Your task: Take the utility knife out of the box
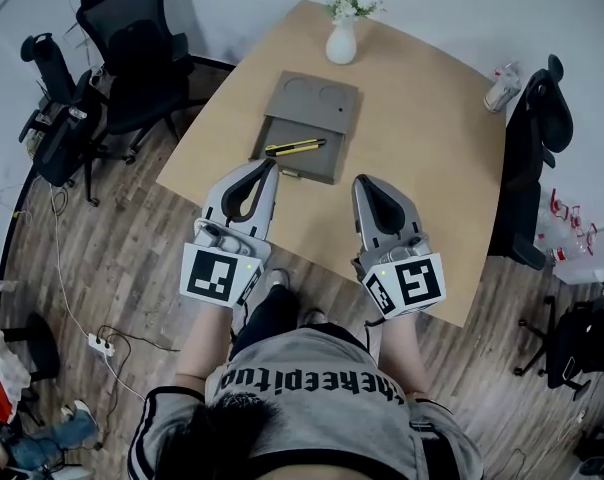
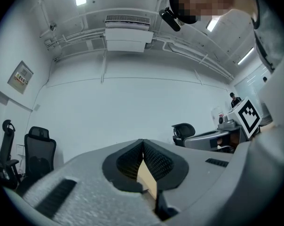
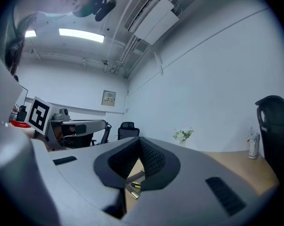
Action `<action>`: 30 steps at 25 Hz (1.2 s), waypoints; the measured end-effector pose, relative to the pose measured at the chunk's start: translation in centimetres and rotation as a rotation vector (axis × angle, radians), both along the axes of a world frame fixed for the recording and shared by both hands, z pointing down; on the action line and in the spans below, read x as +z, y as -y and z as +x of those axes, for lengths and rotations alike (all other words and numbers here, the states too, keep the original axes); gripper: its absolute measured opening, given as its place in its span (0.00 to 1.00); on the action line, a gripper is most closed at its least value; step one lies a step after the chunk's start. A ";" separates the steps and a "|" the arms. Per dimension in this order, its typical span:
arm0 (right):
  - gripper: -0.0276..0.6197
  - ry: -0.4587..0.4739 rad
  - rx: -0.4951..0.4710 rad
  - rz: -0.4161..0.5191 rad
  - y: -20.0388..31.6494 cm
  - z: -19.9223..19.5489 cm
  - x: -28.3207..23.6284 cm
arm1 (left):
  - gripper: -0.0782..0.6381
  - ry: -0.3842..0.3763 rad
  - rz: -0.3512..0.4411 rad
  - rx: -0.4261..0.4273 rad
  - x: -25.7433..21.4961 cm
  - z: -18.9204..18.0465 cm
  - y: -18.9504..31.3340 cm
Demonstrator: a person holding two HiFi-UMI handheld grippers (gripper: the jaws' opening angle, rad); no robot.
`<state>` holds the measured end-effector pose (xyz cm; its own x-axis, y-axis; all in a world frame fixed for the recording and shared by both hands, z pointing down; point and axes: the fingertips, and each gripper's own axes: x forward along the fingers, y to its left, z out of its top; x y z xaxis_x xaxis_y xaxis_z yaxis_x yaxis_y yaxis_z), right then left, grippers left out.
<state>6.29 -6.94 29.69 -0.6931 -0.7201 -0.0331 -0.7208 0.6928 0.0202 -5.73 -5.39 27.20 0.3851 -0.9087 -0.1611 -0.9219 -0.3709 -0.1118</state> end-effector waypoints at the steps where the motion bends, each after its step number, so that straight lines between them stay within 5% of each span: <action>1: 0.05 -0.001 0.006 -0.002 0.4 -0.2 0.1 | 0.13 0.002 -0.001 0.010 0.0 -0.1 0.5; 30: 0.05 -0.011 0.221 -0.028 9.2 -4.8 1.2 | 0.13 0.036 -0.067 0.275 2.7 -3.5 11.7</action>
